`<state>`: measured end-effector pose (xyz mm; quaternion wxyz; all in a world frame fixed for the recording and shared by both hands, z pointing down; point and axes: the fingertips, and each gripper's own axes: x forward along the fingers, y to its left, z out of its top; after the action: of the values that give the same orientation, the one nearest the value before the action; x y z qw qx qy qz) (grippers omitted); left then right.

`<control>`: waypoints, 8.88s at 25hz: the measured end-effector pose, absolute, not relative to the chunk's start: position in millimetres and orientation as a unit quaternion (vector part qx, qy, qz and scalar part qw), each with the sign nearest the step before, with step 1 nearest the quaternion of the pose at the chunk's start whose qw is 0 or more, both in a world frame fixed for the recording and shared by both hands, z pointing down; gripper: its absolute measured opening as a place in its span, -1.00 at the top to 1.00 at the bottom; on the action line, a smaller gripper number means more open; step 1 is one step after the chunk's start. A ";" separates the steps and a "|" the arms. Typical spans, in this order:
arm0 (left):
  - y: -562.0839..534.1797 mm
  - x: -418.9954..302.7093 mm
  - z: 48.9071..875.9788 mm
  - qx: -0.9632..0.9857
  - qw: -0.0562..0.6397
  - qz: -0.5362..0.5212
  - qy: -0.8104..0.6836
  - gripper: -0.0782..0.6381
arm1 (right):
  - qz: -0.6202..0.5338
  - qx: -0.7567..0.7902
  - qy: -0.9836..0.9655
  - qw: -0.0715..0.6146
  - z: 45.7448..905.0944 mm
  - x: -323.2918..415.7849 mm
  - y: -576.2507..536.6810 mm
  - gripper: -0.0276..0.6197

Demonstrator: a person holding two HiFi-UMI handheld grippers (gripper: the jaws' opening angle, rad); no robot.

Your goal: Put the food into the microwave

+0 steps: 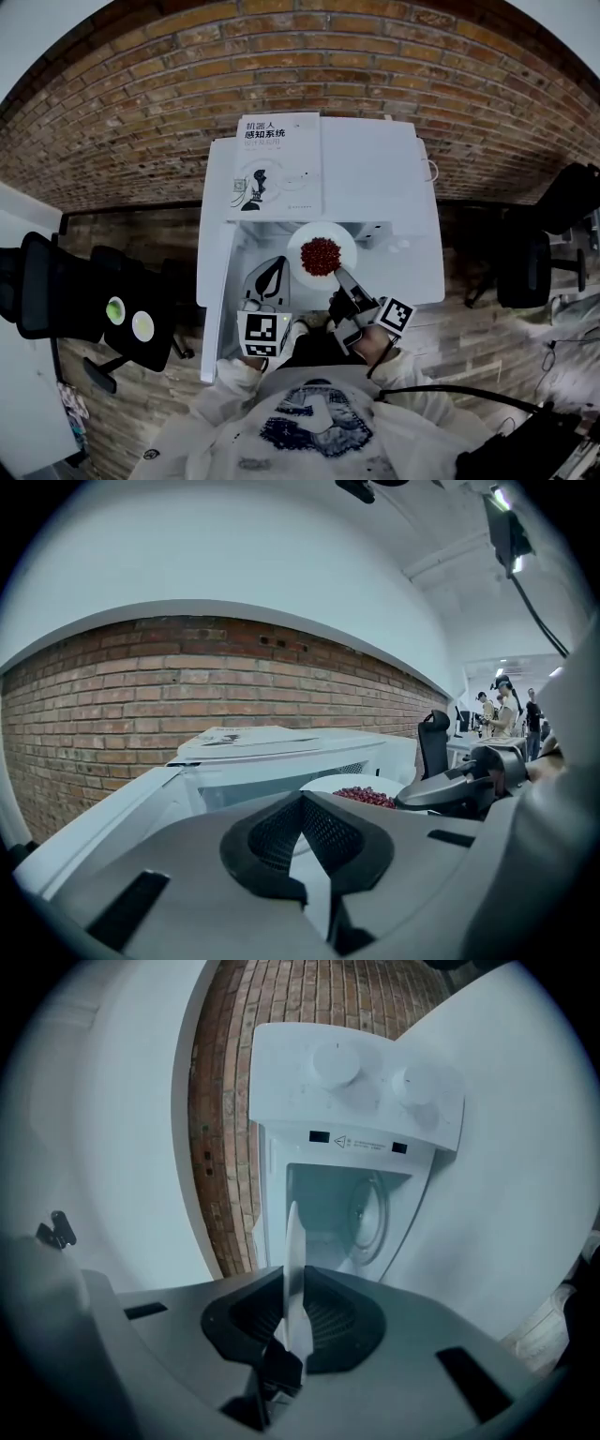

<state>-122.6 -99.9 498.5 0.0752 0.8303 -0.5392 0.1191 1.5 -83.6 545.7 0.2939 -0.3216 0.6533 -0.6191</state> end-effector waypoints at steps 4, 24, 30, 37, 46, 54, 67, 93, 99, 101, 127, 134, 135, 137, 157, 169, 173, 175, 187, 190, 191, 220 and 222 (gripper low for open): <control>-104.2 -125.1 509.6 0.826 0.084 0.126 -0.543 0.76 | -0.622 -0.329 0.649 0.289 557.1 2.2 -90.8 0.75; -148.9 -124.0 547.7 0.815 0.093 0.141 -0.554 0.76 | -0.630 -0.358 0.628 0.285 604.2 2.2 -146.7 0.75; -155.1 -116.5 546.9 0.820 0.089 0.141 -0.547 0.76 | -0.636 -0.369 0.616 0.283 622.6 0.0 -168.4 0.75; -158.5 -114.1 550.2 0.820 0.093 0.144 -0.546 0.76 | -0.645 -0.380 0.599 0.283 644.8 -3.1 -189.4 0.75; -168.0 -116.6 553.9 0.816 0.096 0.146 -0.551 0.76 | -0.653 -0.387 0.591 0.271 660.1 -13.3 -216.3 0.75; -173.6 -116.1 556.9 0.815 0.102 0.149 -0.550 0.76 | -0.663 -0.389 0.576 0.280 666.6 -21.0 -234.6 0.75; -180.3 -116.4 562.2 0.814 0.110 0.153 -0.549 0.76 | -0.665 -0.398 0.566 0.281 666.7 -31.6 -245.7 0.75; -170.6 -117.0 567.0 0.816 0.118 0.155 -0.544 0.76 | -0.652 -0.428 0.558 0.283 667.0 -29.1 -239.0 0.74; -165.9 -116.1 568.3 0.818 0.118 0.157 -0.541 0.76 | -0.647 -0.440 0.556 0.280 666.9 -24.9 -236.1 0.67; -163.9 -115.4 568.0 0.818 0.119 0.157 -0.540 0.76 | -0.646 -0.448 0.554 0.276 667.9 -22.1 -232.9 0.66; -140.8 -107.1 572.4 0.825 0.123 0.163 -0.528 0.76 | -0.598 -0.528 0.558 0.229 668.9 2.9 -222.0 0.48; -131.8 -105.1 575.8 0.826 0.128 0.167 -0.523 0.76 | -0.580 -0.537 0.582 0.193 667.5 -5.6 -228.2 0.47; -130.7 -105.5 576.2 0.826 0.129 0.168 -0.523 0.76 | -0.578 -0.537 0.584 0.188 667.5 -7.1 -229.0 0.47; -129.2 -106.1 576.7 0.826 0.130 0.168 -0.522 0.76 | -0.572 -0.541 0.590 0.177 667.5 -9.0 -230.6 0.46; -110.7 -107.9 584.3 0.831 0.139 0.177 -0.509 0.76 | -0.467 -0.597 0.648 0.081 664.7 -10.9 -237.2 0.23; -92.8 -107.1 592.8 0.838 0.150 0.181 -0.493 0.76 | -0.368 -0.651 0.663 -0.023 679.4 -2.4 -225.3 0.18; -89.3 -108.7 596.0 0.839 0.154 0.182 -0.489 0.76 | -0.380 -0.650 0.658 -0.012 684.6 0.0 -219.8 0.16; -88.6 -108.3 596.8 0.839 0.156 0.183 -0.487 0.76 | -0.378 -0.648 0.661 -0.014 684.0 -1.0 -217.8 0.16; -84.8 -110.2 597.8 0.841 0.157 0.184 -0.483 0.76 | -0.352 -0.639 0.682 -0.047 682.1 -13.9 -221.3 0.14; -84.4 -113.4 599.2 0.840 0.158 0.185 -0.485 0.76 | -0.349 -0.643 0.679 -0.058 683.8 -12.0 -221.0 0.12; -84.2 -113.8 599.8 0.840 0.159 0.185 -0.485 0.76 | -0.352 -0.645 0.676 -0.056 684.2 -10.7 -220.8 0.12; -85.3 -119.3 595.8 0.838 0.153 0.182 -0.491 0.76 | -0.370 -0.638 0.675 -0.014 672.1 -5.1 -216.2 0.12; -87.0 -121.0 593.9 0.836 0.152 0.179 -0.495 0.76 | -0.368 -0.629 0.685 -0.013 665.1 -5.4 -209.7 0.13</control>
<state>-121.0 -87.0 593.9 0.1523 0.8364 -0.4952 0.1791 -5.4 -209.7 665.1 -0.0128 -0.6292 0.6847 -0.3676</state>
